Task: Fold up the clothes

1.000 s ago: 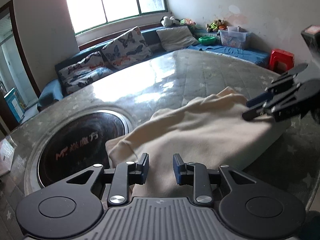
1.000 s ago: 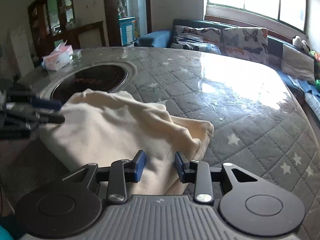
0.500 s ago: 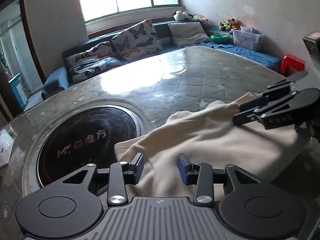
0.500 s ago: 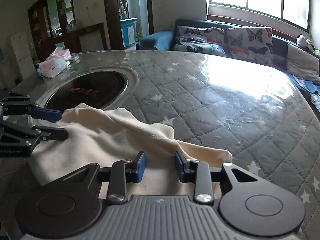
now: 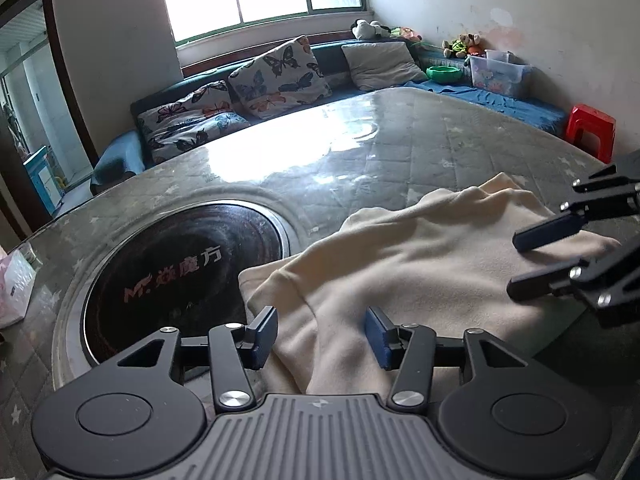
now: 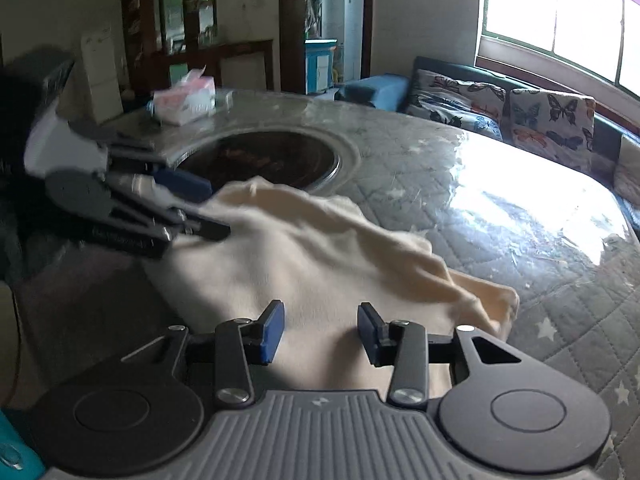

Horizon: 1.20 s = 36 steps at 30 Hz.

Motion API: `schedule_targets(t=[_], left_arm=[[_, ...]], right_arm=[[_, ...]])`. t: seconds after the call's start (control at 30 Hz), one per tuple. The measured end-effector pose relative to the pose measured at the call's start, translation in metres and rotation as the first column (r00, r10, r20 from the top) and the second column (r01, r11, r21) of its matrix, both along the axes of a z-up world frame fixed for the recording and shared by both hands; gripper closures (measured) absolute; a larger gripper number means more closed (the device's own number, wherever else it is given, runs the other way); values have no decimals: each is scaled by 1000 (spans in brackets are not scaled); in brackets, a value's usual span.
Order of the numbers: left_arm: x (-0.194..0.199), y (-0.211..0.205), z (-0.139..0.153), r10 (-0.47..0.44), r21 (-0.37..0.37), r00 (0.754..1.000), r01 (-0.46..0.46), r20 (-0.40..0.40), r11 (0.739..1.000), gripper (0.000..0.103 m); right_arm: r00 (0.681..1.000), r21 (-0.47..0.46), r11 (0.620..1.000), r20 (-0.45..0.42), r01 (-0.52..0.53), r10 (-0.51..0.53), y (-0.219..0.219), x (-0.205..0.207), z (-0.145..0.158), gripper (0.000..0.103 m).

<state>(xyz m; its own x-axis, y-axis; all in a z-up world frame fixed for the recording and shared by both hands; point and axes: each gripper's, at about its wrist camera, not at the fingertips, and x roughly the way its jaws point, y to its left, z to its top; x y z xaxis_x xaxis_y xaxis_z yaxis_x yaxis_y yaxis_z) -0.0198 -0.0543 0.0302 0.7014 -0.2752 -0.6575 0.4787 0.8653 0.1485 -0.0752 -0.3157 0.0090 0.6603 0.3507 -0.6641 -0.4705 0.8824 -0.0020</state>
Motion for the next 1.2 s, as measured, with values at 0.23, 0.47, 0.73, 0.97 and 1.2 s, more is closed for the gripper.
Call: schedule_targets(t=[0.23,0.47,0.73,0.97,1.2], left_arm=[[-10,11,10,22,-29,1000,-21,15,999,47],[-17,24,-2,72,-39,997,-73,-19,997,47],[-32,23,14,83,-107,996,-81,14,991,47],[-50,-5,-2,-10,-49,1000,10,15,999,48],[-52,-1,-4,5,-70,1000,-5,5,998,47]], right_arm=[[998,-9,1000,60,-8,9,10,-9,10,61],[999,-33,999,37,-5,6,17,-11,-9,61],[996,-8,999,84,-37,37,23,-21,12,61],[996,-21,997,46,-69,70,34,-24,-7,60],[995,-8,998,68,-67,67,29,-35,3,60]])
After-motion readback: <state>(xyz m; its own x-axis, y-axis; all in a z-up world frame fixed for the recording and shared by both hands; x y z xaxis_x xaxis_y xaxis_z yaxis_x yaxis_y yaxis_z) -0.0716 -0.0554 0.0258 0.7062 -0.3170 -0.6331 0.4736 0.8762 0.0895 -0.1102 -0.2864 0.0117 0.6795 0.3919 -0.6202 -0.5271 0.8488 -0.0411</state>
